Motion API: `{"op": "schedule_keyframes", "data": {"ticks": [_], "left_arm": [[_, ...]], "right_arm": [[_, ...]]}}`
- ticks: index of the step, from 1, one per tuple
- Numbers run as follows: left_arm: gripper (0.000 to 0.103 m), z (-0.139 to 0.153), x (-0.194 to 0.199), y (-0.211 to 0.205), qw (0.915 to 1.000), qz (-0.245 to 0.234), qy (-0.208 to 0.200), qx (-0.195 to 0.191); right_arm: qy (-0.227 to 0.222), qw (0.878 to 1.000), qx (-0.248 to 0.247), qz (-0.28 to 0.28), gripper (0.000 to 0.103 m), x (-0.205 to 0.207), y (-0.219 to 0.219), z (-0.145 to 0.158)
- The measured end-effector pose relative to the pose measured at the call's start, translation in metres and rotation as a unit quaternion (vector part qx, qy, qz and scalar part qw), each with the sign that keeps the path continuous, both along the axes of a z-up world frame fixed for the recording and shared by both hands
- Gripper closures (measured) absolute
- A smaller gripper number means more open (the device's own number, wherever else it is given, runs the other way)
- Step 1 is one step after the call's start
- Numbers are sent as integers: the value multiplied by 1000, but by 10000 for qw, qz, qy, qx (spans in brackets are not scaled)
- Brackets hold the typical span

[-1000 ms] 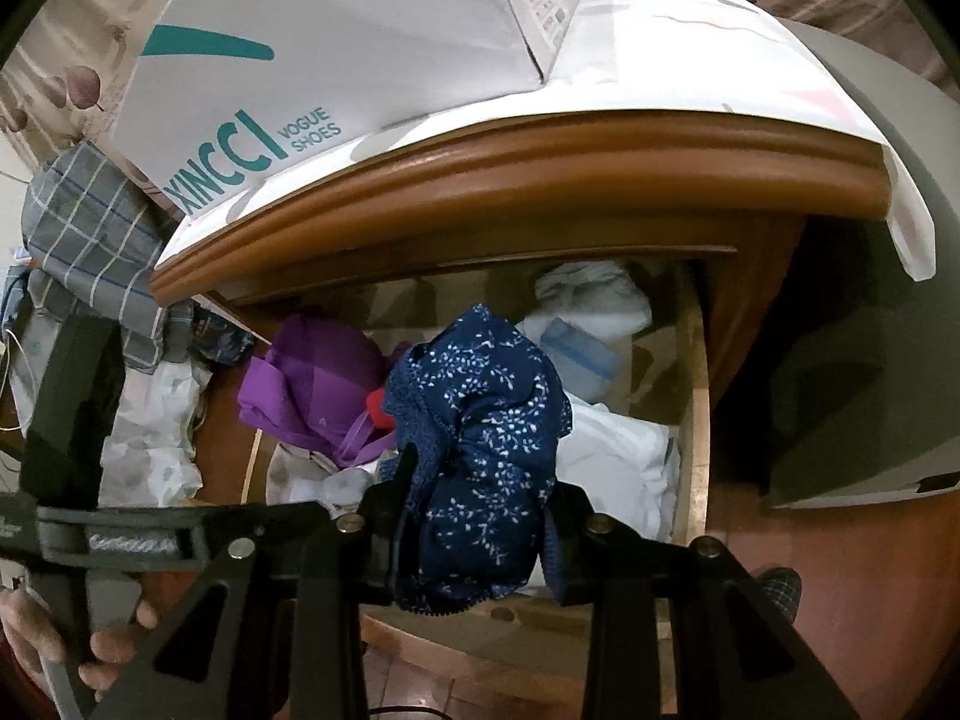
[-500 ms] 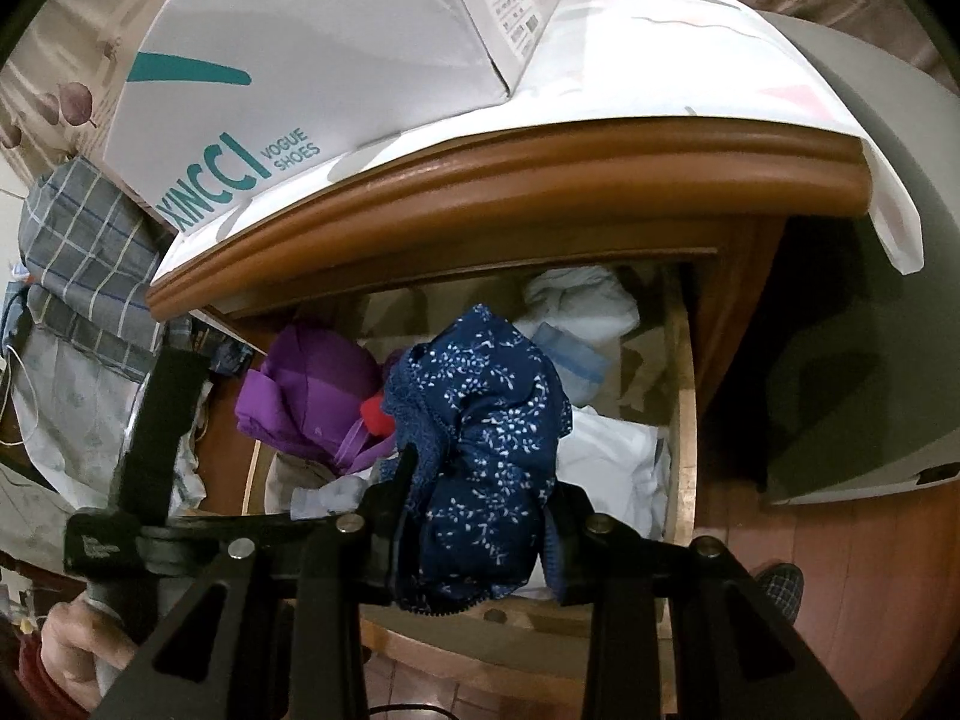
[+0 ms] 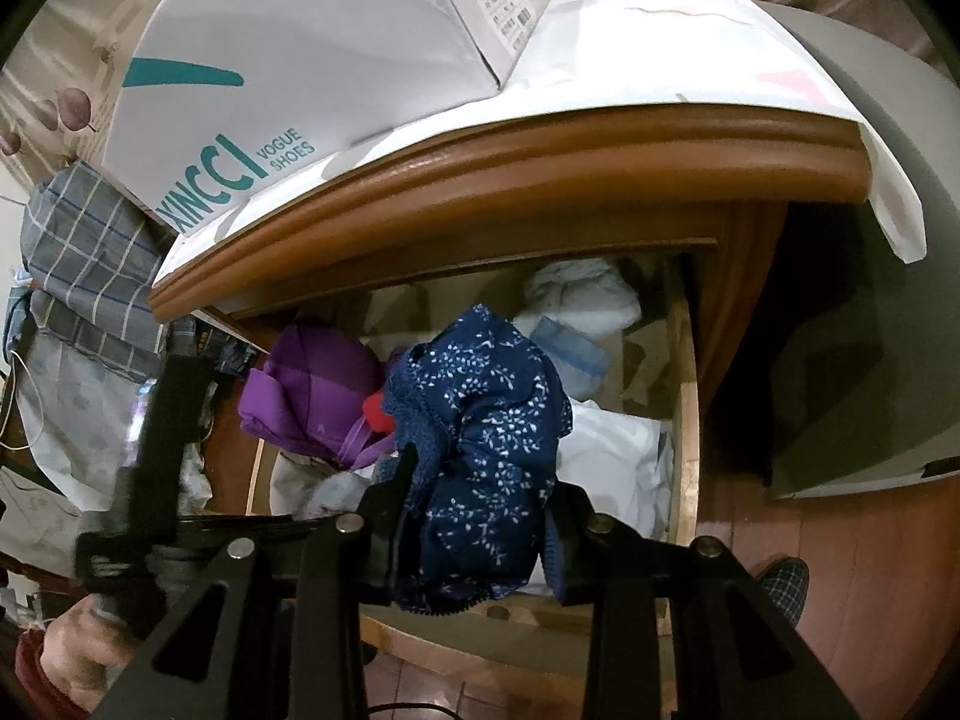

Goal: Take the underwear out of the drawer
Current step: 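Grasp the light blue pink-floral underwear with the left tool while the right tool holds the blue one, then carry the light blue underwear into the white box and open the left tool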

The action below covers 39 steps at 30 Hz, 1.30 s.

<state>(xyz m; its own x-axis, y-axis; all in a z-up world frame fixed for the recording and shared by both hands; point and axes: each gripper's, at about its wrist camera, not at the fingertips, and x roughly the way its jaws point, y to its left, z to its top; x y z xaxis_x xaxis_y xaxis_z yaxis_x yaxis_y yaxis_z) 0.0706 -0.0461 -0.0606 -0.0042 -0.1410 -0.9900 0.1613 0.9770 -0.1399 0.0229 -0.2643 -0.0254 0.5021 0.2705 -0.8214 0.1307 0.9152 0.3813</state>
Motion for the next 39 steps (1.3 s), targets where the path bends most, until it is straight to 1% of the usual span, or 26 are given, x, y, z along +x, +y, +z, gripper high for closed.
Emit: {"op": "schedule_keyframes", "data": {"ticks": [5,8,11,14,16,20,22,24,25,26,28,30,31,33,36,37,39], "left_arm": [[83,32,-11,9,9989,-99,-414,-180],[83,53,-18,19,9971,-85,-684,-314],[83,75,-17,27,9950,-16,-930,-370],[83,93,-13,32,9911,0,-1260,-433],[83,110,-13,40,9876,-5,-1507,-439],[83,142,-12,51,9803,-27,-1923,-452],[83,156,-11,54,9763,-28,-2116,-466],[83,177,-10,60,9712,-11,-2332,-497],[83,192,-8,65,9671,14,-2489,-526],[83,200,-6,67,9643,54,-2592,-532],[83,231,2,72,9544,120,-2928,-574],[83,258,10,75,9451,160,-3213,-566],[83,278,17,79,9382,208,-3410,-560],[82,303,33,77,9309,221,-3584,-673],[82,328,62,68,9245,205,-3744,-691],[82,332,70,64,9225,213,-3801,-639],[82,332,90,53,9225,65,-3818,-566]], "right_arm": [[107,9999,-88,25,69,1,4,-5],[150,9997,-186,41,69,1,6,-7],[195,9991,-357,82,69,0,9,-9],[210,9981,-555,142,69,-2,13,-12],[246,9976,-615,191,69,-2,16,-14],[274,9949,-927,289,69,-4,21,-18],[302,9945,-953,321,69,-5,21,-20],[344,9937,-1013,349,69,-6,22,-22],[356,9931,-1061,354,69,-6,23,-23],[360,9926,-1099,366,69,-6,24,-24],[375,9916,-1165,410,69,-7,24,-25],[406,9919,-1131,421,69,-8,23,-27],[422,9920,-1110,424,69,-8,23,-28],[439,9922,-1095,400,69,-9,22,-29],[434,9921,-1106,410,69,-10,21,-28],[445,9920,-1109,408,69,-10,21,-29],[461,9924,-1066,408,69,-10,20,-28]]}}
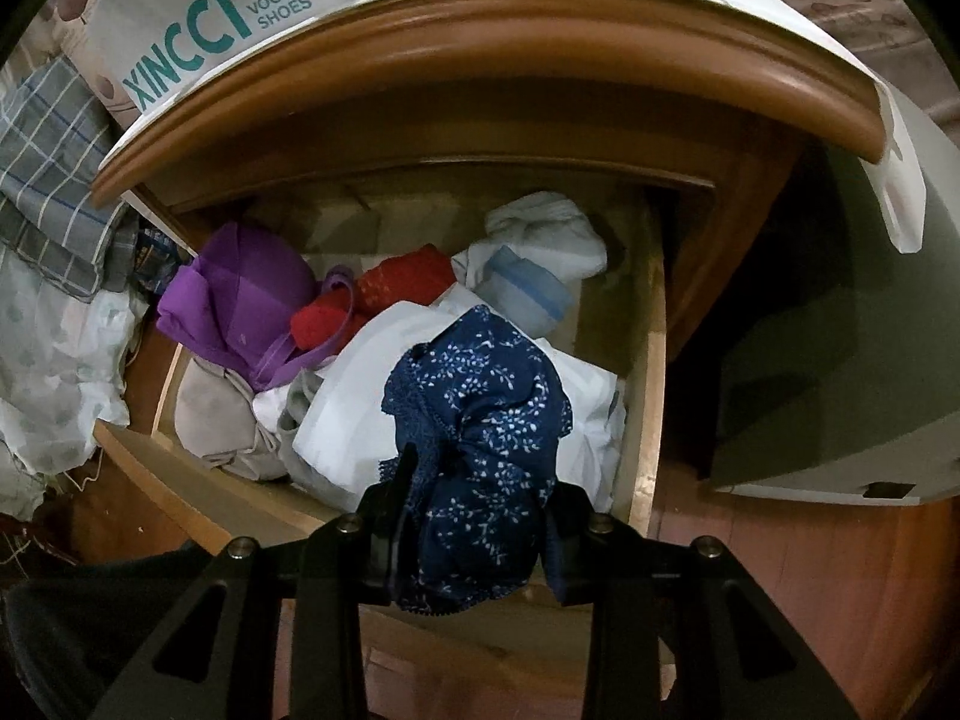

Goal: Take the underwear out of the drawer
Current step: 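Carry the light blue underwear into the white box and open the left tool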

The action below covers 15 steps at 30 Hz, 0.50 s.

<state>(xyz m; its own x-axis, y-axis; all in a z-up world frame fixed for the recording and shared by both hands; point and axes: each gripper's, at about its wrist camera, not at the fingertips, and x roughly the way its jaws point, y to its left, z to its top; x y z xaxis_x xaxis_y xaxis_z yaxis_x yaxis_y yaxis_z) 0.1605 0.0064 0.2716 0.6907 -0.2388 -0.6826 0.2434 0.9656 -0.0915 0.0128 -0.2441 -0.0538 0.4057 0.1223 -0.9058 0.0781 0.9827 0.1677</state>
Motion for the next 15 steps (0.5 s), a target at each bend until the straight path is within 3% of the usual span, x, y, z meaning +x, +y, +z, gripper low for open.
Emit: {"op": "schedule_keyframes", "data": {"ticks": [7,15], "left_arm": [[82,-30,49,-43,9986,-373,283,226],[82,-89,71,-57,9939,-202,831,694]], "right_arm": [[27,9999,116,-8,69,2,-2,-1],[76,9997,204,-62,69,2,-6,-1]]}}
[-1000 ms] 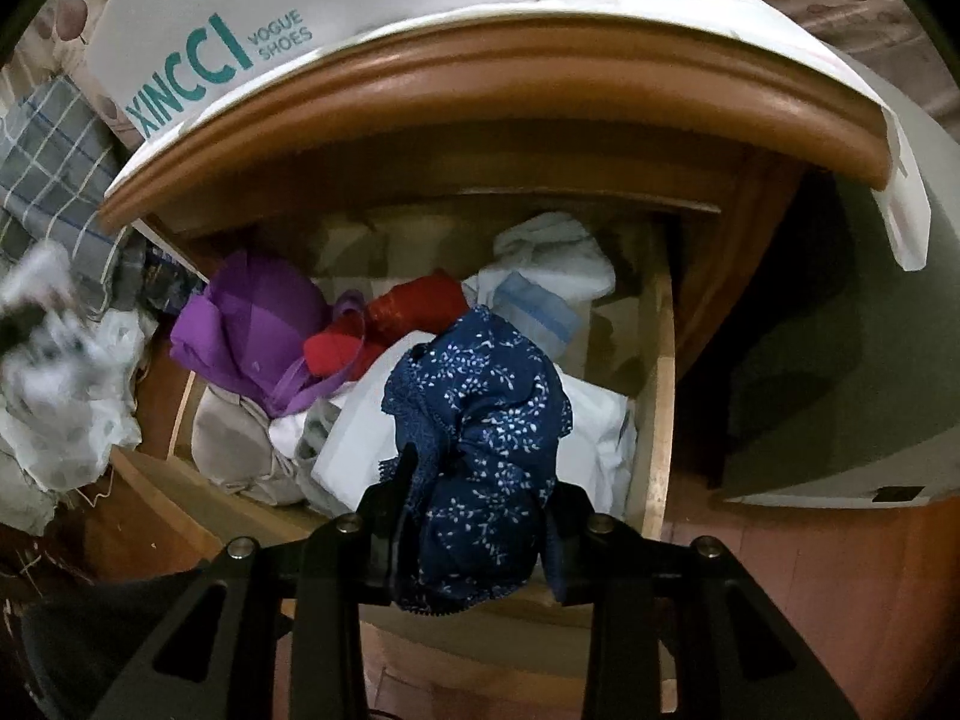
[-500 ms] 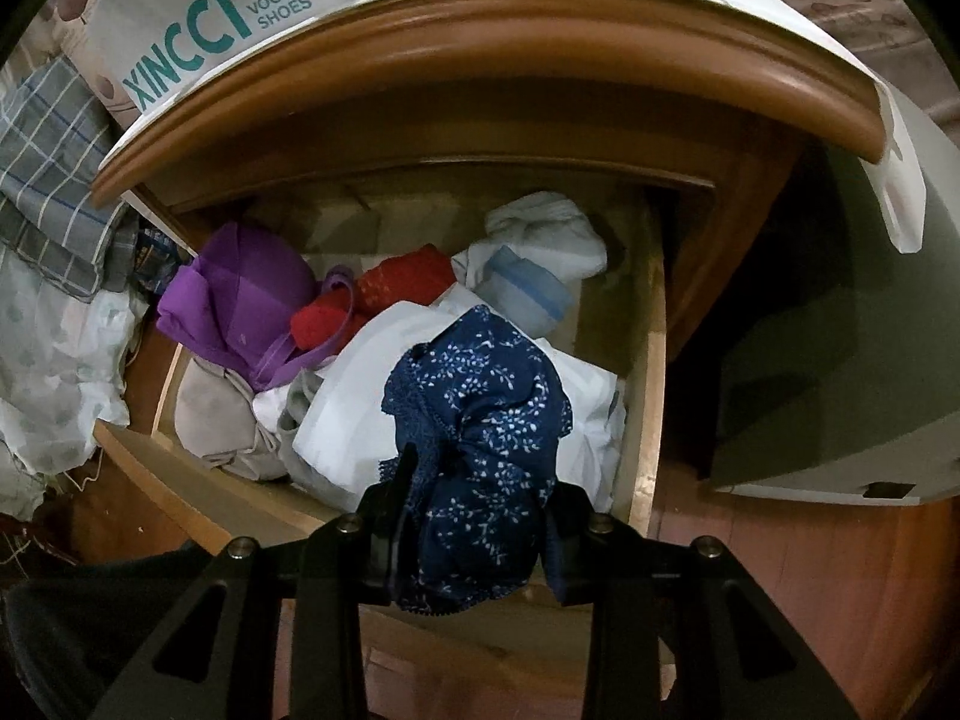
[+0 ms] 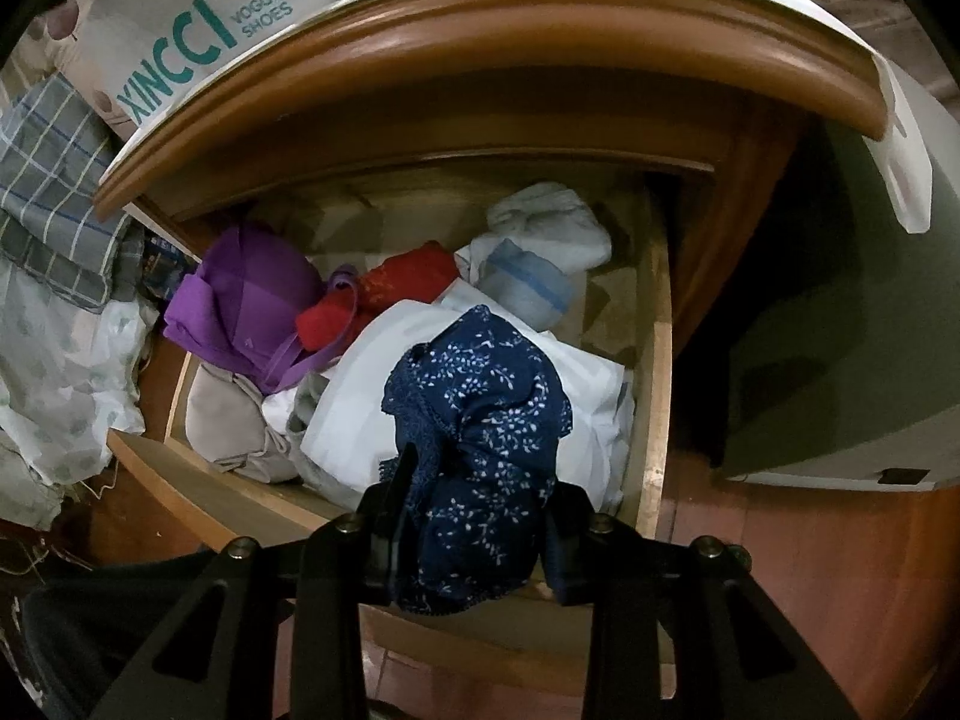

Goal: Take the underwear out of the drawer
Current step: 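Carry the light blue underwear into the white box and open the left tool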

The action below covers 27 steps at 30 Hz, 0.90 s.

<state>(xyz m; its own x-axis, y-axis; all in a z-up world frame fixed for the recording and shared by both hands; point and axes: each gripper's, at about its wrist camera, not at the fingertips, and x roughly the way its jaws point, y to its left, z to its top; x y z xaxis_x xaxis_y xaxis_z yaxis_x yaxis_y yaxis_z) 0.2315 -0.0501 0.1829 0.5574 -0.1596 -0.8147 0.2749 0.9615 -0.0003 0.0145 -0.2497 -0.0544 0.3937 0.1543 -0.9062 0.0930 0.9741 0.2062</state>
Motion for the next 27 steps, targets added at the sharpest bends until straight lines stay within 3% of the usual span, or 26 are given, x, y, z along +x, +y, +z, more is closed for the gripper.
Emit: {"op": "schedule_keyframes", "data": {"ticks": [6,20,25,27], "left_arm": [[82,-21,2,11,9983,416,394,-97],[80,-22,-13,1,9946,915,487,76],[68,-22,-12,-1,9948,951,342,158],[59,-19,-12,-1,9947,978,183,264]], "right_arm": [[12,10000,-7,36,69,-1,1,0],[3,10000,-12,52,69,-2,4,1],[-4,10000,22,21,69,-2,3,1],[-5,10000,23,20,69,-2,3,1]]}}
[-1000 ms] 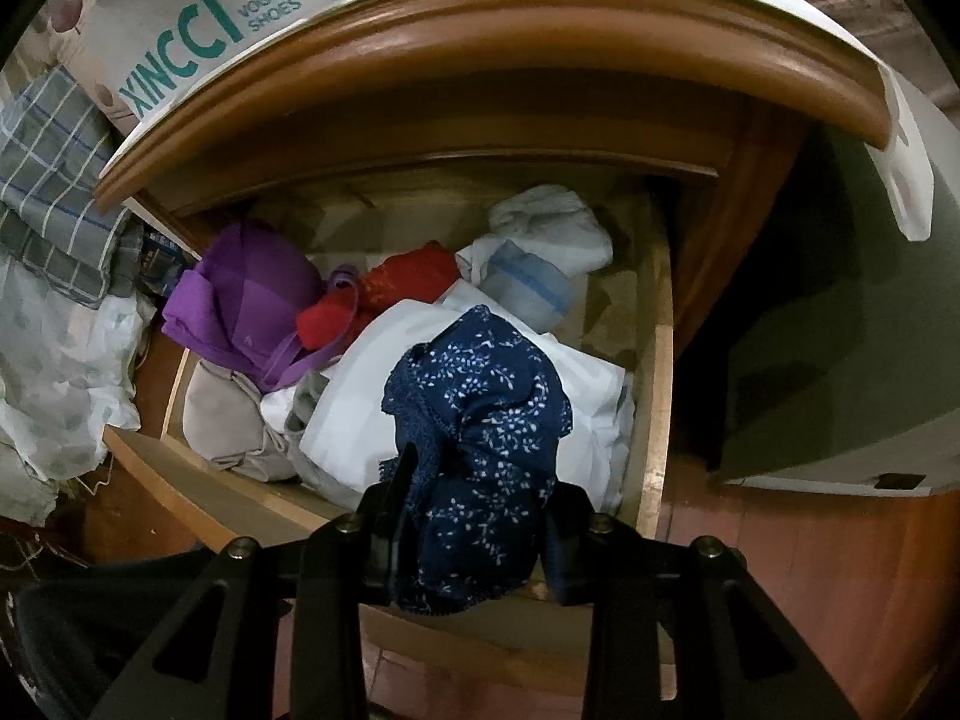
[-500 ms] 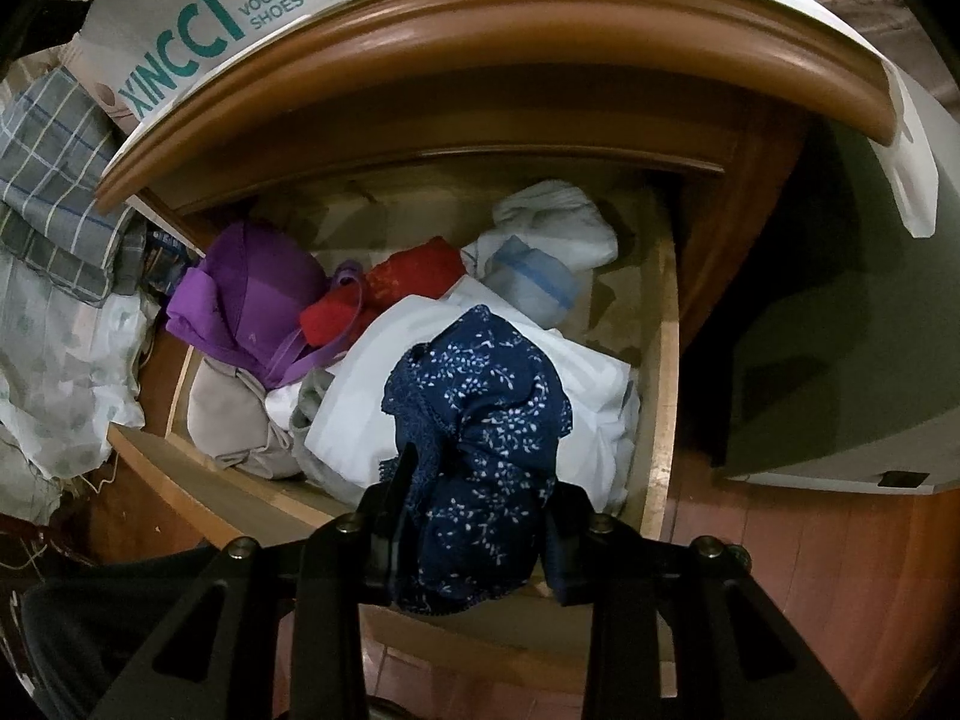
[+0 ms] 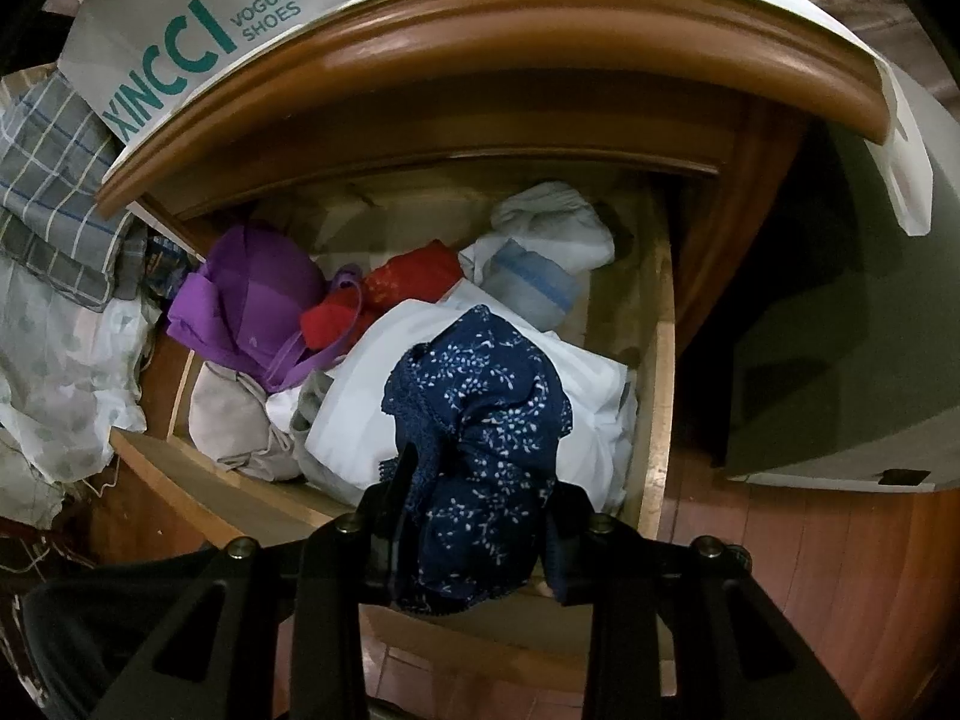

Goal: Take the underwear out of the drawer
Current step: 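Carry the light blue underwear into the white box and open the left tool, then carry the dark blue underwear into the white box and open the right tool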

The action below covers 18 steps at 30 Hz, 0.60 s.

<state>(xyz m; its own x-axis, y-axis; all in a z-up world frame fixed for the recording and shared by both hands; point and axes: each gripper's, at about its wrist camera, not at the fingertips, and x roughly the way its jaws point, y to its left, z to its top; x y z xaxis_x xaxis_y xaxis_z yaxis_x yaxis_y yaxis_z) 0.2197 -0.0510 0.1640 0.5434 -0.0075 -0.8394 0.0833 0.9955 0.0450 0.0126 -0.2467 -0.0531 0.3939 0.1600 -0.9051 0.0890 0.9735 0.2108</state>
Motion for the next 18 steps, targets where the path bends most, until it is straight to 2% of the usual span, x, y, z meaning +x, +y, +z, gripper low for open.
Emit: {"op": "schedule_keyframes", "data": {"ticks": [1,3,4,12,16,18], "left_arm": [[56,2,-1,0,9999,-1,-100,59],[43,8,-4,-1,9995,-72,-258,164],[42,10,-6,-3,9991,-108,-329,238],[38,30,-29,4,9961,-269,-745,386],[37,38,-53,17,9948,-190,-953,313],[32,38,-75,28,9928,-92,-1158,290]], "right_arm": [[3,10000,-10,11,69,0,0,0],[14,10000,-12,24,69,0,1,-1],[24,10000,-14,27,69,1,0,-1],[21,10000,-8,41,69,2,2,-3],[-52,10000,78,25,69,2,4,-4],[-132,9998,128,-60,69,1,3,-4]]}}
